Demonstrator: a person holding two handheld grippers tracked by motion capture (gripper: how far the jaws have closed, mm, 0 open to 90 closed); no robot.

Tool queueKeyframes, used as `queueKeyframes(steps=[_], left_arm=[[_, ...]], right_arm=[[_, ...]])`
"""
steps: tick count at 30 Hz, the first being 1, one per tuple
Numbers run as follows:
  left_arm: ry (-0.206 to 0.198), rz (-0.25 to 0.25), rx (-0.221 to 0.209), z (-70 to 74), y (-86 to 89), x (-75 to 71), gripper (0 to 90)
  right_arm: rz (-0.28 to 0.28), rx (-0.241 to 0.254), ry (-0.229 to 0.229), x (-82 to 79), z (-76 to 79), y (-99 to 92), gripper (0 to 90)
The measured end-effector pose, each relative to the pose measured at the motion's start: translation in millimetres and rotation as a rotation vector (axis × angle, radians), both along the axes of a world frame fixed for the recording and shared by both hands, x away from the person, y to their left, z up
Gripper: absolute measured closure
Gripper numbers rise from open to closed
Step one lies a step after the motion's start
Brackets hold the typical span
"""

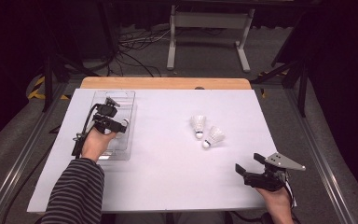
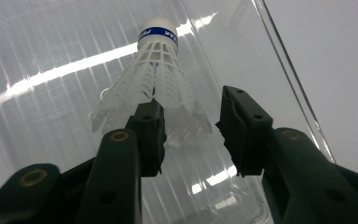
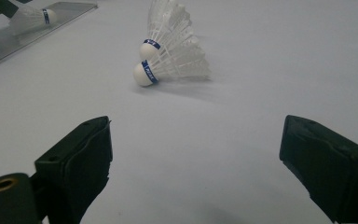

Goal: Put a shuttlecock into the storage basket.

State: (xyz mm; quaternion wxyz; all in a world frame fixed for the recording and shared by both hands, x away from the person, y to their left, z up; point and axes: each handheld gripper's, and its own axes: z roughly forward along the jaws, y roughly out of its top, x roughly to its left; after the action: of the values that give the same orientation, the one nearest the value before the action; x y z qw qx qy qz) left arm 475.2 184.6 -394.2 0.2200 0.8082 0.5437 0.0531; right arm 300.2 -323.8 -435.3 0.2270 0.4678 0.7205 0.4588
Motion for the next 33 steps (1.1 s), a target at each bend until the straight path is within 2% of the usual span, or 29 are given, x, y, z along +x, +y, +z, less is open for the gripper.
queueKeyframes(steps=[4, 8, 21, 24, 33], left_arm=[[-0.014, 0.008, 0.014, 1.3, 0.2, -1.8, 52.8], [-0.027, 0.019, 0.002, 3.4, 1.2, -3.9, 49.0], [-0.039, 0.009, -0.031, 8.1, 4.1, -13.2, 44.1], [-0.062, -0.005, -0.025, 10.8, 2.9, -16.3, 43.3], [-0.092, -0.007, -0.024, 15.3, 3.6, -23.2, 39.9]], right_arm=[[0.001, -0.001, 0.0, 0.0, 0.0, 0.1, 9.9], [-0.002, 0.001, 0.0, -0.2, 0.1, 0.0, 9.9], [0.002, -0.006, 0.0, 0.0, 0.0, 0.9, 9.9], [-0.001, -0.004, 0.0, 0.0, 0.1, 0.3, 9.9], [0.0, -0.003, 0.0, -0.2, 0.2, 0.3, 9.9]])
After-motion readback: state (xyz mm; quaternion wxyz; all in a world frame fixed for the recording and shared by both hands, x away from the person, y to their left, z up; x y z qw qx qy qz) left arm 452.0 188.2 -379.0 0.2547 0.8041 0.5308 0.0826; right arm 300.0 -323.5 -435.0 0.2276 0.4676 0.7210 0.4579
